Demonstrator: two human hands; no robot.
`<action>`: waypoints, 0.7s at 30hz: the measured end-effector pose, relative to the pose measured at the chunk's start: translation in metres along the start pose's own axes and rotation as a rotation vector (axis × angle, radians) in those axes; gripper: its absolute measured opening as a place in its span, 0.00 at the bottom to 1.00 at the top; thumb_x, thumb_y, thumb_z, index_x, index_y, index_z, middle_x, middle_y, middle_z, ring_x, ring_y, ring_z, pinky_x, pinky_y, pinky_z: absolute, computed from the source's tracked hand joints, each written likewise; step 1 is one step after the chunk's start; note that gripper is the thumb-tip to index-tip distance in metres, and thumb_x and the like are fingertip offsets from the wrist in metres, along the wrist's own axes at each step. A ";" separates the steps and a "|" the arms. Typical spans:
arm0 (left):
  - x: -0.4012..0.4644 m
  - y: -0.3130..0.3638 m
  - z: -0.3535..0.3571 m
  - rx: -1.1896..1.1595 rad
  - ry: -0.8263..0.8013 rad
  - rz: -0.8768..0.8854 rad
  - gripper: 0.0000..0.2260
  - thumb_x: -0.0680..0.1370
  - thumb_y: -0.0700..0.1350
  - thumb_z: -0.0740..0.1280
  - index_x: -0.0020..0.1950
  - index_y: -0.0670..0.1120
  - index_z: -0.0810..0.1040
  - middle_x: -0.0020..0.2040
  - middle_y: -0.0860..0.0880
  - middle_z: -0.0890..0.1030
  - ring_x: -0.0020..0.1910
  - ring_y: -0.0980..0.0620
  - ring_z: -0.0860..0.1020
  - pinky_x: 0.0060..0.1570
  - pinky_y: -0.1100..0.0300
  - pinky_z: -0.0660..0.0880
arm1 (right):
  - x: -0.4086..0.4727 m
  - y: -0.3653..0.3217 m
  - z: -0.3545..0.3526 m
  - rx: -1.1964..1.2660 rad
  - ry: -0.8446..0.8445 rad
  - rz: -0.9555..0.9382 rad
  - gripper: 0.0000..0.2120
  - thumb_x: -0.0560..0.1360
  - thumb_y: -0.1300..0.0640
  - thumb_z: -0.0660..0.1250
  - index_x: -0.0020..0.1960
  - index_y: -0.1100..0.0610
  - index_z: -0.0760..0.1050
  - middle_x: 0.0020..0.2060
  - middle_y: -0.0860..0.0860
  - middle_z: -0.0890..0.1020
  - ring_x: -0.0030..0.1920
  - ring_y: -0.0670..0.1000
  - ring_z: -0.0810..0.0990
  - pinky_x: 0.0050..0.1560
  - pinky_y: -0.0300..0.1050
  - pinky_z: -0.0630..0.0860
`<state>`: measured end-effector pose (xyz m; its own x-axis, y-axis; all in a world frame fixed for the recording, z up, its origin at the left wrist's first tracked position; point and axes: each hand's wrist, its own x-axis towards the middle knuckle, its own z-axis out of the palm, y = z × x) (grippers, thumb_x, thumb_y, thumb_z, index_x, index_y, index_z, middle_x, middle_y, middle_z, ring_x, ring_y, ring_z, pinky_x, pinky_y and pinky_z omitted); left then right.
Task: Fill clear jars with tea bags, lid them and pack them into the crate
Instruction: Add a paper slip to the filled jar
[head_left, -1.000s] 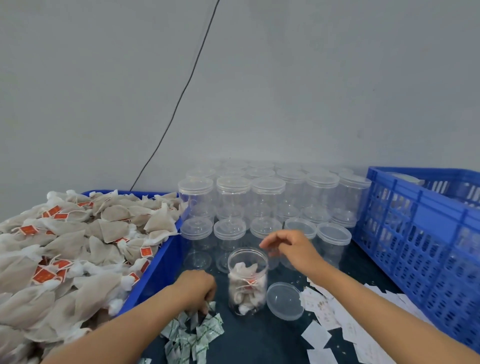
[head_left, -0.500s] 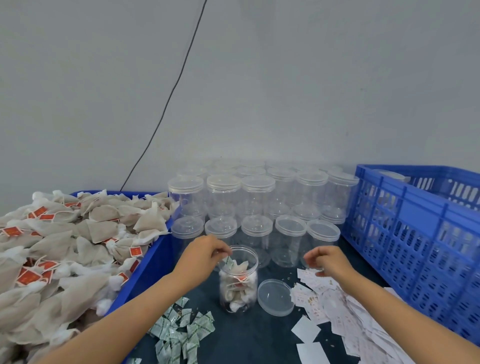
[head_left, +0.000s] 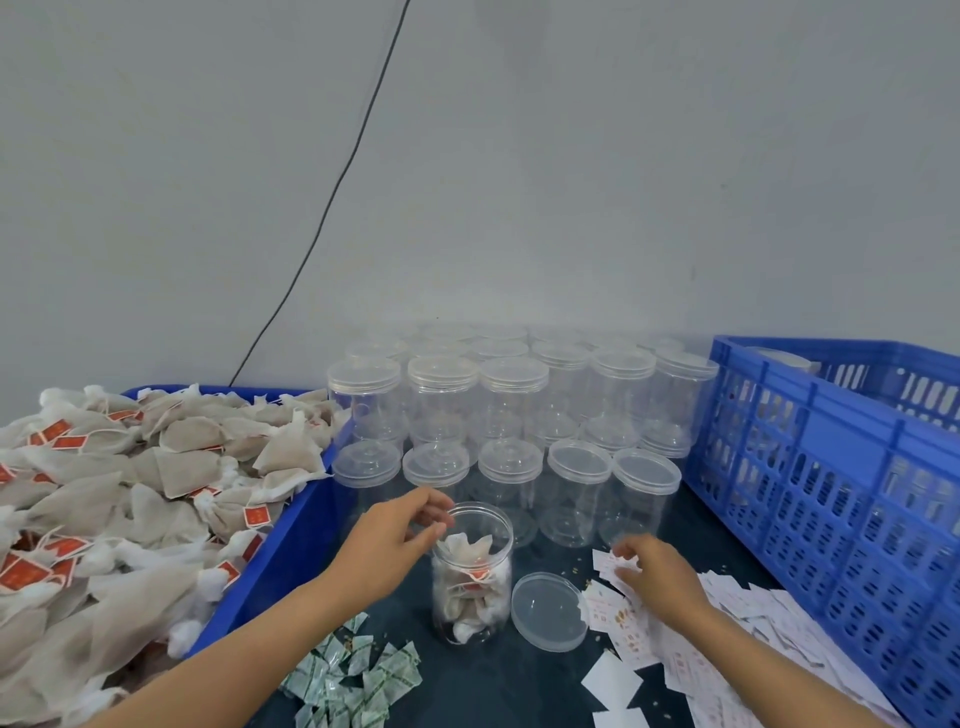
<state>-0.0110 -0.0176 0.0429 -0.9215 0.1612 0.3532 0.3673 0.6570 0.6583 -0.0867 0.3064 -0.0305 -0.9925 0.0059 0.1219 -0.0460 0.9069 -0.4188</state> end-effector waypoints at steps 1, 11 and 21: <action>0.000 0.001 -0.001 0.066 0.036 0.045 0.09 0.80 0.42 0.66 0.58 0.53 0.77 0.51 0.61 0.81 0.52 0.64 0.77 0.54 0.65 0.75 | 0.000 0.000 0.003 -0.011 0.018 -0.002 0.11 0.76 0.53 0.69 0.58 0.51 0.76 0.58 0.47 0.79 0.55 0.47 0.77 0.53 0.38 0.72; 0.000 0.007 -0.010 0.673 -0.082 0.386 0.18 0.76 0.36 0.59 0.55 0.56 0.81 0.50 0.59 0.81 0.50 0.58 0.68 0.55 0.65 0.61 | 0.012 -0.003 0.019 -0.171 0.063 -0.039 0.13 0.73 0.44 0.70 0.52 0.50 0.77 0.51 0.47 0.80 0.47 0.46 0.78 0.48 0.39 0.76; 0.000 0.009 -0.007 0.571 -0.196 0.278 0.20 0.74 0.36 0.57 0.57 0.56 0.77 0.51 0.60 0.79 0.49 0.60 0.71 0.49 0.66 0.66 | 0.015 -0.005 0.025 -0.443 0.106 -0.162 0.14 0.77 0.43 0.64 0.52 0.53 0.78 0.49 0.48 0.81 0.45 0.47 0.80 0.46 0.39 0.72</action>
<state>-0.0068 -0.0166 0.0530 -0.8278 0.4762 0.2965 0.5197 0.8500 0.0858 -0.1046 0.2913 -0.0493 -0.9585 -0.1286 0.2545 -0.1240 0.9917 0.0341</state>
